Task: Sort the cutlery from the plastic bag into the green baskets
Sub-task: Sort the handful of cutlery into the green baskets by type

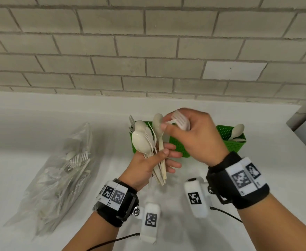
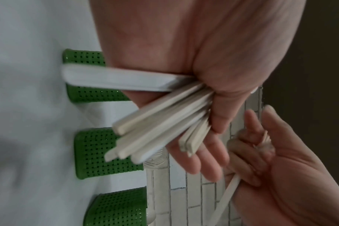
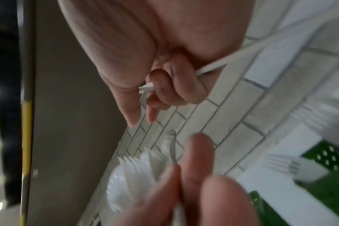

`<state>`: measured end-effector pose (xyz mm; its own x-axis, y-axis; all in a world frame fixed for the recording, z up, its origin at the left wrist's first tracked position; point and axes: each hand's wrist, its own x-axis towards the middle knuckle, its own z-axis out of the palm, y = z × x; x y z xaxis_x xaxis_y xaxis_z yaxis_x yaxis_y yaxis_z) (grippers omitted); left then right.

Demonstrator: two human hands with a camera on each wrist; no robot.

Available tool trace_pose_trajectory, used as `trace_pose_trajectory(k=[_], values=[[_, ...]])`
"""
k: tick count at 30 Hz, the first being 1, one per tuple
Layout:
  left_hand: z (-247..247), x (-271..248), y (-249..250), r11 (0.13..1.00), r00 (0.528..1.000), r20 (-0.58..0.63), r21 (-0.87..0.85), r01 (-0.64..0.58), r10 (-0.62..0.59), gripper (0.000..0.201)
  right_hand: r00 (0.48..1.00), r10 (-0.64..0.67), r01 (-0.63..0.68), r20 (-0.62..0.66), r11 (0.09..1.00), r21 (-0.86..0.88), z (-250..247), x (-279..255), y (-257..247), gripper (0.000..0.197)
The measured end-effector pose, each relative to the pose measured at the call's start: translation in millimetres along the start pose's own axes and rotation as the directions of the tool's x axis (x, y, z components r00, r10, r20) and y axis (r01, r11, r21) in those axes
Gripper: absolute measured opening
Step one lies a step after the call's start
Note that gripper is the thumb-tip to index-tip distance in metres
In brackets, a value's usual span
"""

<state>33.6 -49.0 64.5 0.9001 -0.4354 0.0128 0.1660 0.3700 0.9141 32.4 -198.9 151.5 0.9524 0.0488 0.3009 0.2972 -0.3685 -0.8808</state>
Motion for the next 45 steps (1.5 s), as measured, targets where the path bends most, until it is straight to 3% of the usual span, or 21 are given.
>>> trace_pose_trajectory(k=[5, 9, 13, 15, 18, 21, 24, 26, 27, 29, 31, 33, 34, 36, 40, 42, 45], values=[[1, -2, 0, 0.999, 0.998, 0.056, 0.028, -0.016, 0.015, 0.020, 0.992, -0.066, 0.094, 0.112, 0.958, -0.270, 10, 4, 4, 0.016], [0, -5, 1, 0.994, 1.000, 0.030, 0.105, -0.010, 0.006, 0.022, 0.972, -0.011, 0.088, 0.234, 0.943, -0.322, 8, 6, 7, 0.022], [-4, -6, 1, 0.966, 1.000, 0.013, 0.260, -0.007, 0.004, 0.010, 0.984, -0.080, 0.138, 0.162, 0.911, -0.388, 17, 2, 12, 0.020], [-3, -7, 2, 0.947, 0.999, 0.050, 0.318, -0.033, 0.018, 0.010, 0.986, -0.159, 0.167, 0.052, 0.904, -0.394, 19, 1, 13, 0.017], [-3, -8, 2, 0.976, 0.996, 0.091, 0.216, -0.025, 0.006, 0.011, 0.968, -0.098, 0.069, -0.231, 0.989, -0.131, 17, 5, 17, 0.015], [-5, -7, -2, 0.991, 0.993, 0.113, 0.134, 0.016, -0.031, 0.010, 0.908, 0.057, 0.035, -0.414, 0.977, 0.210, 9, 14, 16, 0.018], [-5, -6, -5, 0.993, 0.998, 0.055, 0.116, 0.034, -0.040, 0.010, 0.880, 0.243, 0.013, -0.408, 0.847, 0.532, -1, 17, 9, 0.018], [-6, -4, -7, 0.984, 1.000, 0.000, 0.180, 0.005, -0.005, 0.011, 0.872, 0.317, -0.015, -0.373, 0.778, 0.628, -2, 15, 11, 0.013], [-6, -3, -7, 0.976, 1.000, -0.020, 0.216, -0.011, 0.016, 0.011, 0.876, 0.318, -0.036, -0.362, 0.792, 0.610, -1, 12, 13, 0.009], [-5, -2, -6, 0.961, 0.998, -0.047, 0.274, -0.023, 0.037, 0.012, 0.922, 0.232, -0.111, -0.311, 0.926, 0.362, 6, 3, 21, 0.019], [-4, 0, -5, 0.940, 0.997, -0.059, 0.341, -0.028, 0.051, 0.013, 0.982, 0.166, -0.156, -0.090, 0.981, 0.113, 19, -9, 27, 0.032], [-2, 0, -3, 0.914, 0.996, -0.050, 0.403, -0.042, 0.068, 0.024, 0.983, 0.147, -0.154, 0.112, 0.986, 0.056, 29, -18, 30, 0.038], [-2, 0, -3, 0.910, 0.996, -0.050, 0.412, -0.047, 0.074, 0.027, 0.981, 0.137, -0.146, 0.138, 0.988, 0.055, 32, -20, 31, 0.039], [-5, -1, -4, 0.906, 0.995, -0.059, 0.420, -0.053, 0.086, 0.026, 0.988, 0.114, -0.118, 0.102, 0.992, 0.035, 32, -17, 38, 0.032], [-5, -3, -7, 0.904, 0.997, -0.040, 0.425, -0.044, 0.067, 0.012, 1.000, 0.003, 0.000, 0.017, 0.983, -0.185, 30, -16, 44, 0.015], [-5, -4, -7, 0.916, 0.998, -0.032, 0.399, -0.029, 0.046, 0.010, 0.999, 0.005, -0.010, -0.041, 0.992, -0.122, 27, -15, 42, 0.014], [-8, -6, -11, 0.925, 1.000, -0.015, 0.379, 0.008, -0.003, 0.007, 0.968, -0.026, 0.005, -0.248, 0.997, -0.083, 9, -1, 35, 0.018]])
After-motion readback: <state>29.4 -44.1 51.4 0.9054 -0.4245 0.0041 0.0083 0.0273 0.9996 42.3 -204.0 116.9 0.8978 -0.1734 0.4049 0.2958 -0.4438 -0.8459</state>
